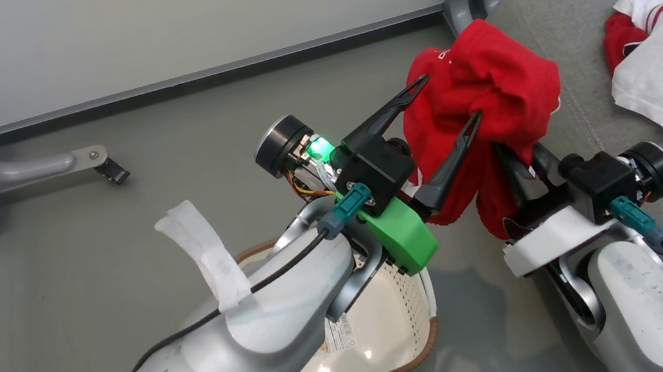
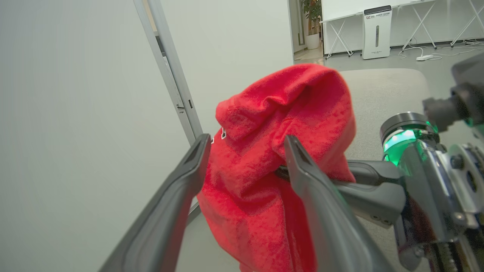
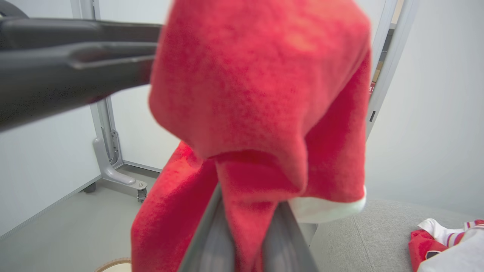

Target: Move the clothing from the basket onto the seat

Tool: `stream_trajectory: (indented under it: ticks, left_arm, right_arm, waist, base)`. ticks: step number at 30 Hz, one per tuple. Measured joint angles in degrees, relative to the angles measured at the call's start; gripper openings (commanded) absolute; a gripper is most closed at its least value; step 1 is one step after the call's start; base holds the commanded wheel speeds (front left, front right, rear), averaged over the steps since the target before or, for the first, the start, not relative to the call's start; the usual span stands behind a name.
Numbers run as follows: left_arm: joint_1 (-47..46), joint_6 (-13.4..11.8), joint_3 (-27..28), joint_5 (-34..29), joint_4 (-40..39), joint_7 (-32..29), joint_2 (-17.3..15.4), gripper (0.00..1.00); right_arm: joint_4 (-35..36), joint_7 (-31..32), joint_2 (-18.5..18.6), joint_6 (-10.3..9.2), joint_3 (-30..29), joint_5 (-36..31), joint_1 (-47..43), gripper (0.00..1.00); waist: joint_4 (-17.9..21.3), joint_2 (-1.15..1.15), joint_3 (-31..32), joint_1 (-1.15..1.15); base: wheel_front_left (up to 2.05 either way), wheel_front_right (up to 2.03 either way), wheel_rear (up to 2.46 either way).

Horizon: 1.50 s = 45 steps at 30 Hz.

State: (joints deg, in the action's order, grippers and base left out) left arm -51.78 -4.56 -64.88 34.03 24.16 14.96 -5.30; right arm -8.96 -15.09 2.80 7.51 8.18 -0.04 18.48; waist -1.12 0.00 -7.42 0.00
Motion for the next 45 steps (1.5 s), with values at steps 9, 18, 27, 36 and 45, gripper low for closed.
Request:
stream_trajectory:
  ticks: [9,18,27,36,45]
  left_arm:
    - [0.6,0.1,-0.6,-0.2,-0.2,0.0,-0.8,1.0]
    - [1.0,0.6,-1.9,-0.5,0.0,0.0,-1.2,1.0]
    - [1.7,1.4,-2.2,0.5,0.4,-0.2,-1.5,1.0]
    - [1.9,1.6,-2.4,0.7,1.1,-0.2,-2.1,1.0]
    - [2.1,1.6,-2.2,0.8,1.7,-0.2,-2.1,1.0]
  right_arm:
    - [0.8,0.0,0.0,0.0,-3.5,-0.5,-0.2,0.0]
    - [2.1,0.0,0.0,0.0,-7.3,-0.8,-1.2,0.0]
    - [3.6,0.0,0.0,0.0,-12.0,-1.1,-1.5,0.0]
    - [4.7,0.0,0.0,0.0,-14.9,-1.1,-3.4,0.0]
    - [5.2,0.0,0.0,0.0,-15.3,1.1,-3.9,0.0]
  waist:
    - [3.7,0.0,-1.6,0.0]
    - [8.4,0.0,-3.5,0.0]
    - [12.9,0.0,-5.6,0.0]
    - [16.7,0.0,-7.6,0.0]
    - [18.9,0.0,-9.0,0.0]
  base:
    - [0.0,0.0,0.0]
    - [0.0,0.0,0.0]
    - [0.0,0.0,0.0]
    - [0.0,0.0,0.0]
    - [0.0,0.0,0.0]
